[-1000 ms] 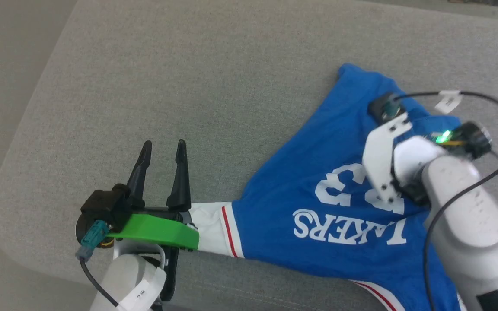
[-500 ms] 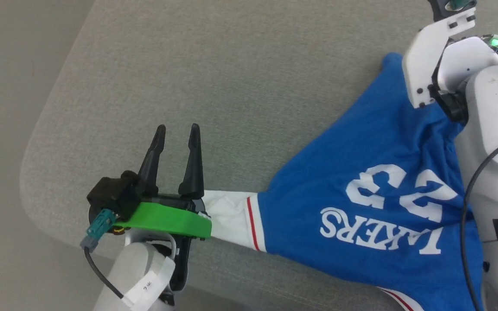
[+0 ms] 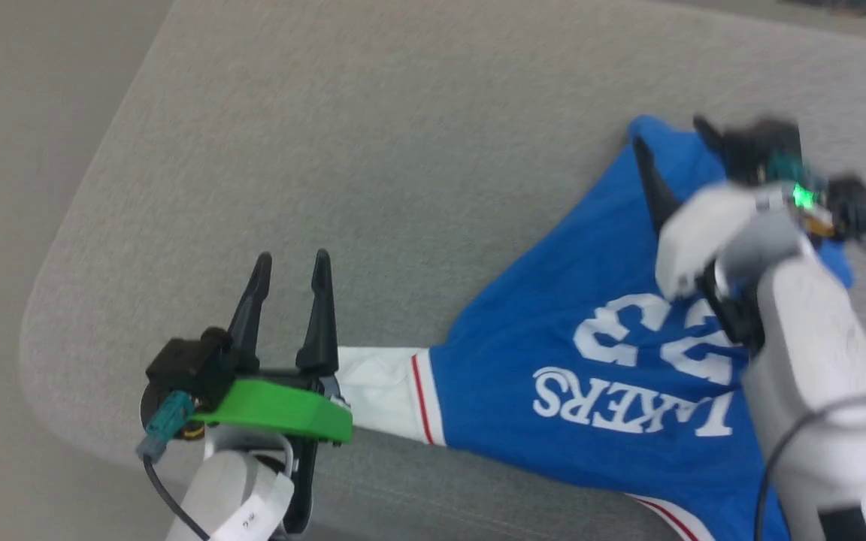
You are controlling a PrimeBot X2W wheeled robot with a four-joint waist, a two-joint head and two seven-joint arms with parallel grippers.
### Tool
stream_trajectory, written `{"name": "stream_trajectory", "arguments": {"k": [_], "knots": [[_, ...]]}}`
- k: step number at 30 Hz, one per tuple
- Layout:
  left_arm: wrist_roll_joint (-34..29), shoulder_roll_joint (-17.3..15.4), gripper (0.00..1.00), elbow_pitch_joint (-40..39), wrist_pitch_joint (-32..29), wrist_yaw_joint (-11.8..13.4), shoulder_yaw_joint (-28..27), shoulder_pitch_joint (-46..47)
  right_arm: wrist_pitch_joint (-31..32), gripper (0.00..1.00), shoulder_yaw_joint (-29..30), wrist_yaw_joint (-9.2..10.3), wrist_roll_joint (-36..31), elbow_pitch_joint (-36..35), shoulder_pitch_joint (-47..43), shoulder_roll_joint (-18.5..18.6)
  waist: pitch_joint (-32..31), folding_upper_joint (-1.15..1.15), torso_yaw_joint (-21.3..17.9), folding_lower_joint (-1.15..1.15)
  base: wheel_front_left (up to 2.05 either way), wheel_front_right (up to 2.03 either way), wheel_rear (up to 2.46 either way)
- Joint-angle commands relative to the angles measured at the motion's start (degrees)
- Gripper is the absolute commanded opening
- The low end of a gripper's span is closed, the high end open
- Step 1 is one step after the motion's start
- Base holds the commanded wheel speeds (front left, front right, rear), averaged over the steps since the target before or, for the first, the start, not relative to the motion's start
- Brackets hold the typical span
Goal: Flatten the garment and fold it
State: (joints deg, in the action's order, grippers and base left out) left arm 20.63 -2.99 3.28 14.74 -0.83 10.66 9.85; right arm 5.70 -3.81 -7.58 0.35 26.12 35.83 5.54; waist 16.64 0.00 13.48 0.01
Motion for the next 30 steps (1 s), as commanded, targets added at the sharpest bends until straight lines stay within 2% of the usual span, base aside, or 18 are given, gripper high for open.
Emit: {"name": "stream_trajectory", "arguments": {"k": [1,5,10,16,20,24,30], "knots": [[-0.51,0.11,1.0,0.21,0.26,-0.45,-0.29,-0.84,-1.06,1.0,0.75,0.09,0.46,-1.56,-2.78,0.0,-4.2,0.0,-3.77,-0.01,0.0,0.0,0.0],[-0.97,0.11,1.0,0.71,0.26,-0.65,-1.16,-2.5,-1.01,1.0,3.41,0.09,1.06,-7.28,-11.7,-0.98,-6.69,0.0,-5.3,-0.01,0.0,0.0,0.0],[-1.32,0.11,1.0,0.95,0.26,-0.89,-1.9,-4.02,6.05,1.0,5.27,0.09,1.14,-13.13,-21.25,-1.99,-8.09,0.0,-6.46,-0.01,0.0,0.0,0.0],[-1.14,0.11,1.0,0.61,0.26,-1.15,-1.7,-4.05,14.2,1.0,3.51,0.09,0.35,-15.82,-22.91,-2.37,-6.67,0.0,-6.18,-0.01,0.0,0.0,0.0],[-0.52,0.11,1.0,0.33,0.26,-1.27,-1.32,-2.93,18.76,1.0,1.54,0.09,-0.24,-14.1,-19.36,-2.46,-4.39,0.0,-5.11,-0.01,0.0,0.0,0.0],[0.05,0.11,1.0,0.42,0.26,-1.28,-0.79,-1.55,24.64,1.0,-0.74,0.09,-1.76,-9.52,-14.86,-2.24,-2.25,0.0,-3.81,-0.01,0.0,0.0,0.0],[0.83,0.11,1.0,0.71,0.26,-1.16,0.08,0.04,40.23,1.0,-5.43,0.09,-2.81,-1.64,-9.96,0.75,-0.27,0.0,-2.01,-0.01,0.0,0.0,0.0]]}}
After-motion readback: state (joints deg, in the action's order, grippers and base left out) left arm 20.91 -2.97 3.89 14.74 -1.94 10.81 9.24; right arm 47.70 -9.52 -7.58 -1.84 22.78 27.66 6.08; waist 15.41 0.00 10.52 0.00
